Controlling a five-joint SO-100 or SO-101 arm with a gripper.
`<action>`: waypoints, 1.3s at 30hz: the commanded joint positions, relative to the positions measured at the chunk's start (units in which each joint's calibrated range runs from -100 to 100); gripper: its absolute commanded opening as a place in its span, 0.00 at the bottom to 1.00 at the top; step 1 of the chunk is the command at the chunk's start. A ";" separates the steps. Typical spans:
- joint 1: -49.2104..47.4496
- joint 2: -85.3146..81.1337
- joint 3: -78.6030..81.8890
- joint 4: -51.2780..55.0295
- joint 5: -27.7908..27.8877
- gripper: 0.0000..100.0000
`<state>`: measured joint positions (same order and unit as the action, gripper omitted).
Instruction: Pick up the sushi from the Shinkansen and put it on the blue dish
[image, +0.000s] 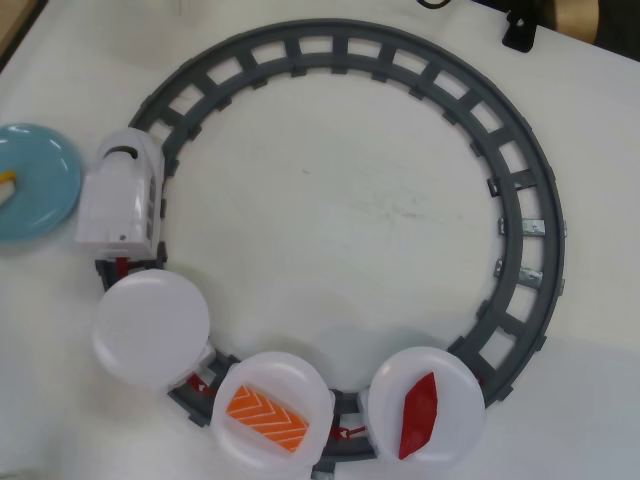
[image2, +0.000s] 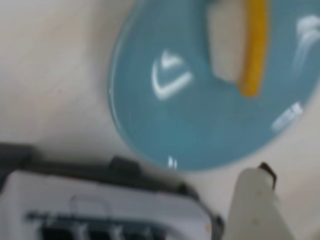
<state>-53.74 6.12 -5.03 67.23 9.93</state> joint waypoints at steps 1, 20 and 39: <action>2.15 -15.61 12.34 -5.27 -3.50 0.02; 1.63 -88.20 92.77 -31.86 -9.31 0.03; -6.74 -104.21 100.43 -20.22 -7.95 0.03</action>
<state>-59.87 -97.55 95.15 46.81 1.71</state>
